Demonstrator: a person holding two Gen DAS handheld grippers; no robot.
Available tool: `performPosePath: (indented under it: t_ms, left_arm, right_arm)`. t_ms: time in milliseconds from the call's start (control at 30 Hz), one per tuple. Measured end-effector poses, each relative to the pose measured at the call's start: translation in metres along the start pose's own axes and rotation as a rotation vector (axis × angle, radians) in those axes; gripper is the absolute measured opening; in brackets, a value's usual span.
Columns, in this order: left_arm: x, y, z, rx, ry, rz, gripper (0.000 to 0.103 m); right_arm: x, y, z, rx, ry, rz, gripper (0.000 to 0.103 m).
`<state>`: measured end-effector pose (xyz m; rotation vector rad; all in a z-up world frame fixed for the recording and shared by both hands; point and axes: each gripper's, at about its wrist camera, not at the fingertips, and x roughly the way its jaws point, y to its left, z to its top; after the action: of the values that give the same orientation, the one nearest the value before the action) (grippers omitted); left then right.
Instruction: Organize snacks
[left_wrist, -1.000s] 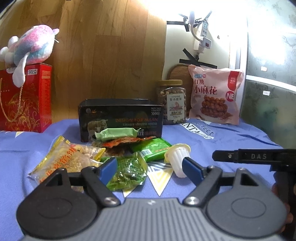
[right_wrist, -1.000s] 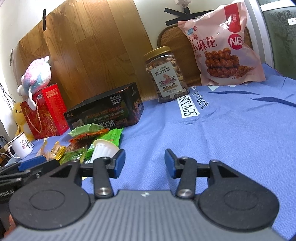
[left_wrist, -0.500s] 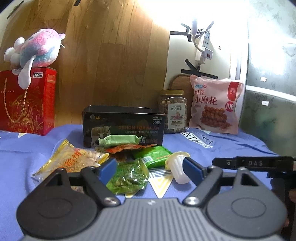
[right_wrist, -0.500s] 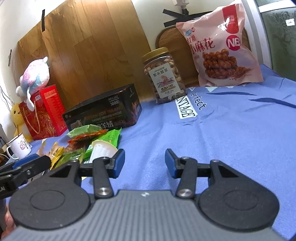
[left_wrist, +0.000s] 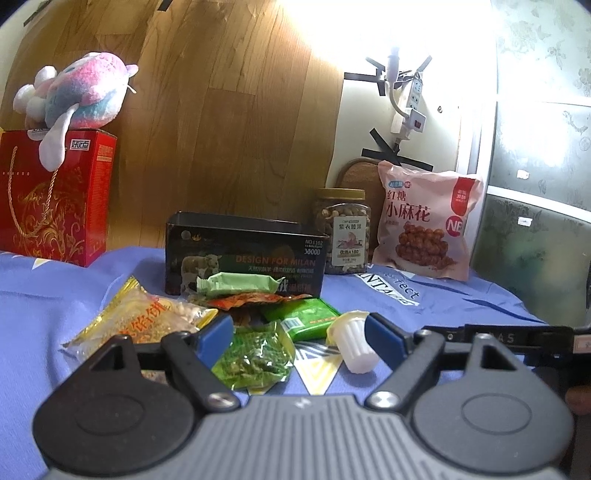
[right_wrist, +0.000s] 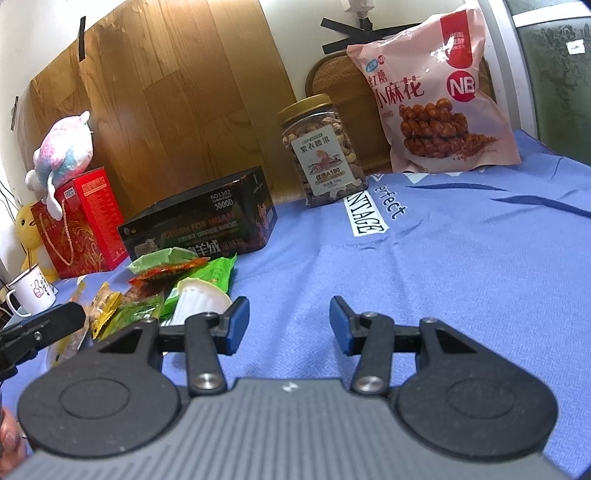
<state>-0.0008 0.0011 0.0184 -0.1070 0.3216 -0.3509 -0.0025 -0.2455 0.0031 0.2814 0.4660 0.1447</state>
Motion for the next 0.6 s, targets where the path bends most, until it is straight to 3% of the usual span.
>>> performPosePath:
  t_ms: [600]
  left_arm:
    - [0.0030, -0.0067, -0.0016, 0.034, 0.021, 0.012, 0.081]
  right_arm:
    - [-0.0005, 0.0009, -0.0001, 0.001, 0.001, 0.013, 0.051]
